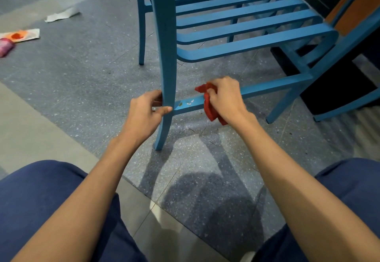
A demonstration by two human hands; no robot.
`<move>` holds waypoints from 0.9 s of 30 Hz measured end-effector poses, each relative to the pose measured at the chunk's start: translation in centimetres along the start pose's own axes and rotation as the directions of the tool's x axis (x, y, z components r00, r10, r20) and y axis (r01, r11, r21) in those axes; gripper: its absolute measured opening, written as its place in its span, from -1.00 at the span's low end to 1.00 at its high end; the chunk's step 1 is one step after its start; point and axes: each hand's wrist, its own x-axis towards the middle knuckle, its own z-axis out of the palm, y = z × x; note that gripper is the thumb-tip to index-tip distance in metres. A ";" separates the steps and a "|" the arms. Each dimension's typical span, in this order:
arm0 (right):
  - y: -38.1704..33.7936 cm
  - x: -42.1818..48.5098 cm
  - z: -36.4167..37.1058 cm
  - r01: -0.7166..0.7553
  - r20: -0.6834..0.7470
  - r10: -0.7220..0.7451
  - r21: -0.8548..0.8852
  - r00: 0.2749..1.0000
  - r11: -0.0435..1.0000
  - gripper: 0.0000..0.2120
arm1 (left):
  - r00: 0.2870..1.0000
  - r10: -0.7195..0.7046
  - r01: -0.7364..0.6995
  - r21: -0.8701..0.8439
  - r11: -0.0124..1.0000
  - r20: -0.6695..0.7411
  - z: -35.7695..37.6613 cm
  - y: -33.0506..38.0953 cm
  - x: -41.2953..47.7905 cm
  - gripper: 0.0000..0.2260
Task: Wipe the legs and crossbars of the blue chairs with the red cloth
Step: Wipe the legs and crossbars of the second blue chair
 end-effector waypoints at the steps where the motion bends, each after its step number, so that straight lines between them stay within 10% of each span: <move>1: -0.2 0.5 0.2 -0.030 -0.013 0.030 -0.014 0.999 0.999 -0.82 | 1.000 -0.003 0.003 0.001 1.000 0.000 0.0 0.0 0.0 -0.72; 13: -1.8 -3.4 0.2 0.180 0.090 -0.185 0.057 0.979 0.982 -0.72 | 1.000 0.026 -0.026 -0.004 1.000 0.005 -0.1 0.0 -0.2 -0.72; 20: -2.3 0.0 1.4 -0.035 0.038 0.035 0.004 0.999 0.999 -0.75 | 1.000 0.024 -0.024 -0.009 1.000 0.005 -0.1 0.0 -0.2 -0.73; 27: -5.6 -4.5 3.8 0.096 -0.014 -0.095 0.169 0.995 0.981 -0.73 | 0.999 0.047 -0.047 -0.038 0.998 0.006 -0.1 -0.3 -0.2 -0.70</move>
